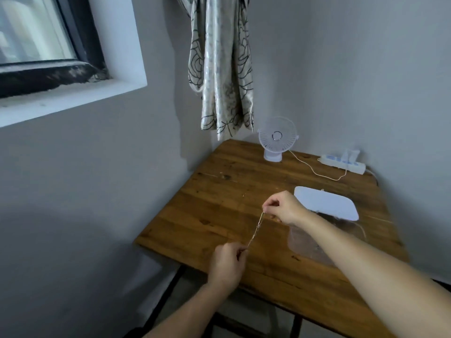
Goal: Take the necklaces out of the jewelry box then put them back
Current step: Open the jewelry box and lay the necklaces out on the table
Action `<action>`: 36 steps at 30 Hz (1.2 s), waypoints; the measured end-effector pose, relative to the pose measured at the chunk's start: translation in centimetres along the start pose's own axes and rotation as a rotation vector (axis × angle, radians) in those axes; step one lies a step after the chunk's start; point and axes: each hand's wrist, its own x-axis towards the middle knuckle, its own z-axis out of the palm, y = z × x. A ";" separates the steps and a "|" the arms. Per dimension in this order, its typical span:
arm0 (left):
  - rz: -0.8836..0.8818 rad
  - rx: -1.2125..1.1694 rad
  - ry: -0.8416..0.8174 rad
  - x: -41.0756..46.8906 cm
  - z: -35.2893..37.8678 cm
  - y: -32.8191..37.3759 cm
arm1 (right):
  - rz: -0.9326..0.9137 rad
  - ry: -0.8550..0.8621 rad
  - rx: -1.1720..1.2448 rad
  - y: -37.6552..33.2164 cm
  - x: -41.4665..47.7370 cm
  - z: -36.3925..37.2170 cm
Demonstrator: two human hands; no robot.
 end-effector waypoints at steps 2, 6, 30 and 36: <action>0.055 0.116 0.014 0.3 0.2 -1.4 | -0.026 -0.022 -0.071 0.5 1.8 1.8; 0.188 0.328 0.047 0.8 0.6 -3.2 | -0.056 -0.031 -0.163 1.4 4.8 4.3; 0.187 0.349 0.118 -0.7 1.5 -4.0 | -0.114 0.189 -0.209 3.6 2.0 -1.0; 0.346 0.363 0.048 -0.6 3.8 0.9 | -0.015 0.256 -0.202 7.1 -3.1 -6.9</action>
